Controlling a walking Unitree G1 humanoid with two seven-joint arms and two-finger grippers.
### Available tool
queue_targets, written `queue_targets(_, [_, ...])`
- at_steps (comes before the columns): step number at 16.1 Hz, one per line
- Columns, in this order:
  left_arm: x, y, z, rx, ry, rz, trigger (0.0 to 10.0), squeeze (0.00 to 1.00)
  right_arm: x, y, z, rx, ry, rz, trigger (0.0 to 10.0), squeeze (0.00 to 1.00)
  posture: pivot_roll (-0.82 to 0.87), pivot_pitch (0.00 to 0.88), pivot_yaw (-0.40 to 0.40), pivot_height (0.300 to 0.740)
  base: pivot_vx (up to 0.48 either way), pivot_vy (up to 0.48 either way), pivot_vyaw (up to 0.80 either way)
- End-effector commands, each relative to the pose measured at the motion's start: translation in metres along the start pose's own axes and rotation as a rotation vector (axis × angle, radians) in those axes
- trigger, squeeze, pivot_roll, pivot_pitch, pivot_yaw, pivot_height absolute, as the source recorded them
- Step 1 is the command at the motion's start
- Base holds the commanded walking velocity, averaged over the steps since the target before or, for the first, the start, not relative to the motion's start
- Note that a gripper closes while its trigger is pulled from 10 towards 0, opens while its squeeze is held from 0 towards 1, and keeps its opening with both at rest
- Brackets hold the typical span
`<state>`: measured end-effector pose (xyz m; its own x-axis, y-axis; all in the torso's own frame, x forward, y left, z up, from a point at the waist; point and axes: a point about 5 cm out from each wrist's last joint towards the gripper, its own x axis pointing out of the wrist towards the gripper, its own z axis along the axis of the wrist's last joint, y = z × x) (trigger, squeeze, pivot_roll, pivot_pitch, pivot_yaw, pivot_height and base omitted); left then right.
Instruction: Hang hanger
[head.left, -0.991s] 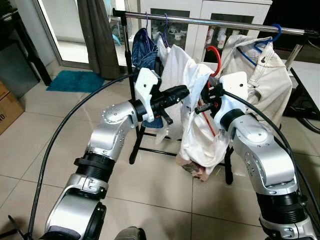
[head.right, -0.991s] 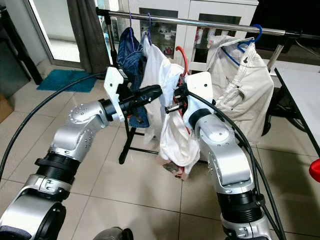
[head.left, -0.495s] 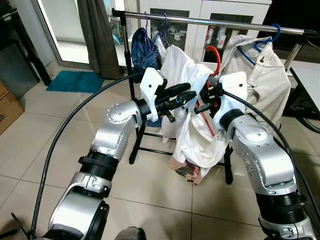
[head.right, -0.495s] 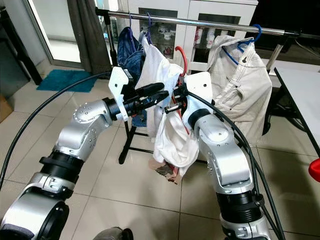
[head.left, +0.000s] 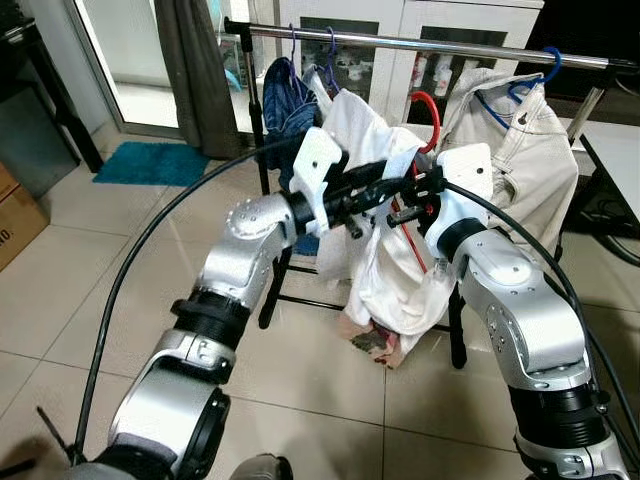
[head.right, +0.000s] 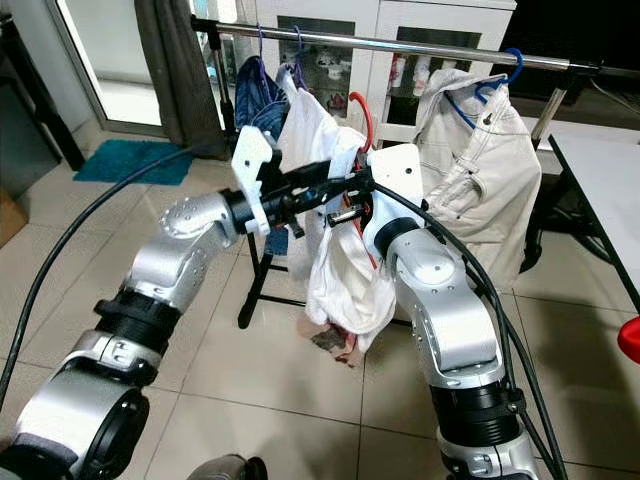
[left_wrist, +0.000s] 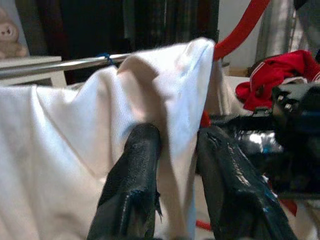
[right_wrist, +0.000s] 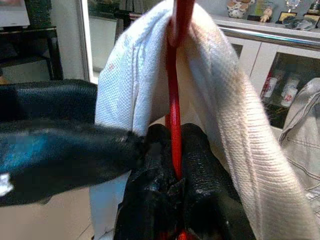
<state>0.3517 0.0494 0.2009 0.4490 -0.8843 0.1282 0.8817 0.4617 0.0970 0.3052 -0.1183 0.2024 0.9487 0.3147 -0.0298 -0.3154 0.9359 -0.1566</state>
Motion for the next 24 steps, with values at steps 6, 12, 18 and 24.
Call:
queue_targets(6, [0.003,0.002,0.001,0.009,0.006,-0.014,0.0,0.0,-0.002,0.0,0.009,0.0,-0.038,-0.006,10.0,0.0,-0.02,0.0,0.056,0.74,0.0,0.0,0.0])
queue_targets(12, [0.007,0.005,0.006,-0.021,-0.037,0.012,0.0,0.0,-0.003,-0.001,0.008,-0.001,-0.033,-0.009,10.0,0.0,-0.02,0.0,0.06,0.74,0.0,0.0,0.0])
queue_targets(18, [0.0,0.018,0.024,-0.098,-0.122,0.091,0.0,0.0,-0.012,-0.007,-0.018,-0.019,0.102,-0.037,10.0,0.0,-0.02,0.0,0.054,0.74,0.0,0.0,0.0])
queue_targets(24, [-0.013,0.044,0.019,-0.132,-0.09,0.39,0.0,0.0,-0.034,-0.014,-0.049,0.081,0.226,-0.103,10.0,0.0,-0.02,0.0,0.035,0.74,0.0,0.0,0.0])
